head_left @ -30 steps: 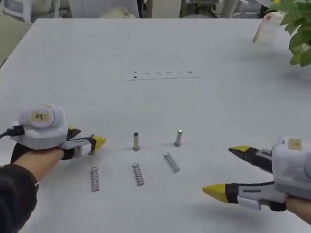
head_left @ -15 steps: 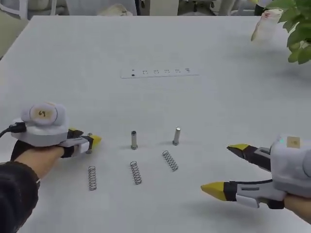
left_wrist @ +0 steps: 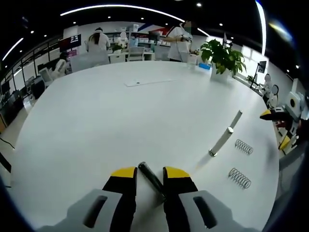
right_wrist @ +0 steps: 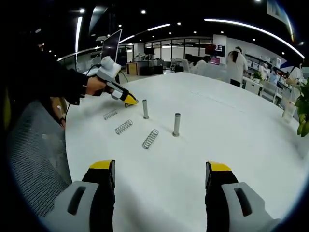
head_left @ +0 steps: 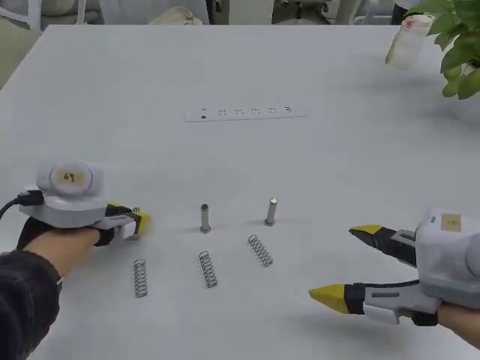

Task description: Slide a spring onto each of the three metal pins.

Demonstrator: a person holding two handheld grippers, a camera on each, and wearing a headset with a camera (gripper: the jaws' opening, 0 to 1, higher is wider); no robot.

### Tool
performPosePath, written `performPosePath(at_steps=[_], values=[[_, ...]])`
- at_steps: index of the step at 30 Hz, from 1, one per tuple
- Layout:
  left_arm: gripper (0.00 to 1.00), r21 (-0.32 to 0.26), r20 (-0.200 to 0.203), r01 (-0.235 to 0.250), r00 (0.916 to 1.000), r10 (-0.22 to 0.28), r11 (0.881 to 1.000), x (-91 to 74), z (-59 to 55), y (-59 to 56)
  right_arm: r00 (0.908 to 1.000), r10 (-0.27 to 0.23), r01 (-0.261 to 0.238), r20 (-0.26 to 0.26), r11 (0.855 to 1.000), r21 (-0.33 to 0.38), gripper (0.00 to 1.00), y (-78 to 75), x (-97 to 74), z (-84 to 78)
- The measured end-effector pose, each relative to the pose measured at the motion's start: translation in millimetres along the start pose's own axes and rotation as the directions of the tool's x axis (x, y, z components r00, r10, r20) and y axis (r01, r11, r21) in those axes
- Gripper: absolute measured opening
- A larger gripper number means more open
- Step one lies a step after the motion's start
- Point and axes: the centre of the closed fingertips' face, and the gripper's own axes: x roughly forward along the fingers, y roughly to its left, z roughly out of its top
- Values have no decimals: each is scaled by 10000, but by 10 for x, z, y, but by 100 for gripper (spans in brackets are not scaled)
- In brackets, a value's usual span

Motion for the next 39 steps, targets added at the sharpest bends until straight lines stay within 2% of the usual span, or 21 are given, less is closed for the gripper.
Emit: performPosePath(at_steps=[11,17,24,34,39], values=[[9,51,-95,-103,9999,104,9999,20,-14,8,10000,26,-26,-43,10000,-18,75,-1,5,-16],[2,285,-157,-260,9995,265,9993,27,-24,43,10000,14,-14,-19,10000,-13,75,-6,3,-13],[5,406,-137,-236,9996,242,9989,55,-3,51,10000,21,-21,-25,10000,21,75,-9,8,-18],[2,810,-243,-327,9991,348,9962,96,22,75,10000,13,-12,-50,10000,46,75,-9,7,-24],[0,578,-246,-377,9989,392,9976,102,31,78,10000,-22,22,-9,10000,62,75,-16,-4,-15]])
